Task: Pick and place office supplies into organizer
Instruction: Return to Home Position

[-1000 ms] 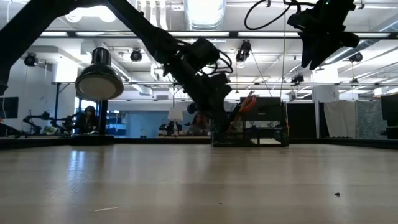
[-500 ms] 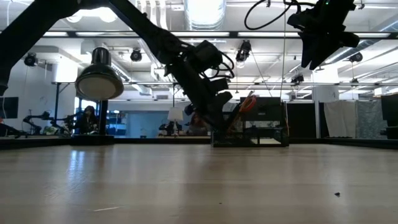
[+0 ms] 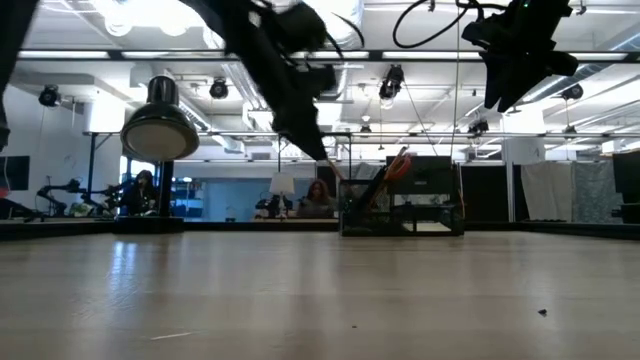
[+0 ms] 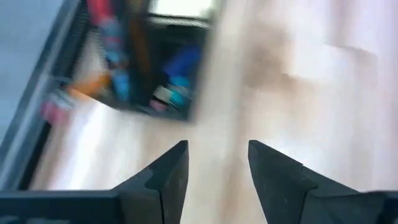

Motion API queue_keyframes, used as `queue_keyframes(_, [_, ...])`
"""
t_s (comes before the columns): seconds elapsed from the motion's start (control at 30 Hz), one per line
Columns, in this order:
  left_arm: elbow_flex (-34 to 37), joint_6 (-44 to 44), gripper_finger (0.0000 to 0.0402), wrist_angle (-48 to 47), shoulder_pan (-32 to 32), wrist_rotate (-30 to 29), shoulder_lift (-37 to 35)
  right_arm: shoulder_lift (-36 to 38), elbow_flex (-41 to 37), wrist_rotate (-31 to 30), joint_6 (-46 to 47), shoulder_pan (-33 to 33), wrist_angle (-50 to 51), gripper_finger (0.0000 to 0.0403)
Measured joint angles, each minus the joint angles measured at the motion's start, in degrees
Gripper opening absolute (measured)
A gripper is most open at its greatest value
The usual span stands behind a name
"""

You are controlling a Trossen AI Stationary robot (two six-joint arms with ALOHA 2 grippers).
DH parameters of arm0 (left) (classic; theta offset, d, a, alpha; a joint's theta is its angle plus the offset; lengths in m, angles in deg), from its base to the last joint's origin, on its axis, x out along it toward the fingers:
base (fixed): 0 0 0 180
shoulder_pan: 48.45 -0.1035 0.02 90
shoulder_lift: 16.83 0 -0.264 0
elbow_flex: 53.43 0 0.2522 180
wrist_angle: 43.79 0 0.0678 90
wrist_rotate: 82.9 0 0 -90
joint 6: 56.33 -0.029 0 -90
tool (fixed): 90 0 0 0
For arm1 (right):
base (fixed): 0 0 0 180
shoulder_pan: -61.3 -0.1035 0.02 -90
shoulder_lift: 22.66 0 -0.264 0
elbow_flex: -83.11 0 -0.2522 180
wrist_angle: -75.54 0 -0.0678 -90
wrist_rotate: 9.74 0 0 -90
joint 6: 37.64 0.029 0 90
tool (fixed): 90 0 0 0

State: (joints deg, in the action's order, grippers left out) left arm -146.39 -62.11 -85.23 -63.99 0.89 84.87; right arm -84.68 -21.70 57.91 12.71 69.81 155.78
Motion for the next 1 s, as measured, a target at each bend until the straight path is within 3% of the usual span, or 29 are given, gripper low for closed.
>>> queue_keyframes(0.07, [5.5, 0.8, 0.0152, -0.1, 2.5, 0.3, -6.7, 0.0, 0.0, 0.0, 0.0, 0.0, 0.0, 0.0123])
queue_keyframes(0.13, [10.8, 7.4, 0.0152, 2.6, 5.7, -1.9, -14.4, 0.0, 0.0, 0.0, 0.0, 0.0, 0.0, 0.0123])
queue_keyframes(0.23, [18.6, 15.2, 0.0152, 2.5, 11.2, -14.6, -26.3, 0.0, 0.0, 0.0, 0.0, 0.0, 0.0, 0.0123])
queue_keyframes(0.3, [23.8, 27.6, 0.0153, 1.3, 15.0, -21.4, -32.8, 0.0, 0.0, 0.0, 0.0, 0.0, 0.0, 0.0123])
queue_keyframes(0.37, [28.5, 45.1, 0.0153, 6.1, 18.1, -26.0, -38.2, 0.0, 0.0, -0.4, -1.3, 0.0, -0.3, 0.0123])
queue_keyframes(0.43, [32.3, 56.2, 0.0153, 11.4, 19.9, -27.1, -43.8, 0.0, 0.0, -3.9, -6.1, 1.1, -4.5, 0.0123])
queue_keyframes(0.5, [36.4, 54.7, 0.0153, 16.1, 20.4, -27.0, -47.6, 0.1, 0.0, -7.7, -9.3, 1.7, -8.6, 0.0123])
queue_keyframes(0.57, [40.5, 46.8, 0.0153, 23.5, 20.7, -25.3, -50.3, 0.1, 0.0, -9.3, -10.9, 1.7, -12.5, 0.0123])
queue_keyframes(0.67, [45.6, 34.7, 0.0153, 35.4, 20.8, -19.6, -52.1, 0.0, 0.0, -9.1, -10.4, 1.6, -16.9, 0.0123])
queue_keyframes(0.77, [48.7, 26.8, 0.0153, 39.2, 20.5, -20.6, -54.4, 0.0, 0.0, -9.1, -10.3, 1.6, -21.0, 0.0123])
queue_keyframes(0.8, [49.5, 27.0, 0.0153, 39.2, 20.5, -20.9, -55.0, 0.0, 0.0, -9.2, -10.3, 1.7, -22.2, 0.0123])
queue_keyframes(0.9, [51.0, 39.3, 0.0153, 38.9, 20.6, -18.9, -57.0, 0.0, 0.0, -9.7, -10.4, 1.6, -26.1, 0.0123])
queue_keyframes(0.97, [51.6, 38.8, 0.0153, 39.5, 20.5, -18.8, -58.6, -0.5, -0.5, -18.4, -12.6, 1.9, -32.5, 0.0123])
queue_keyframes(1.0, [51.6, 35.8, 0.0153, 39.5, 20.4, -18.4, -59.3, -0.7, -0.7, -19.9, -12.4, 1.8, -35.5, 0.0123])
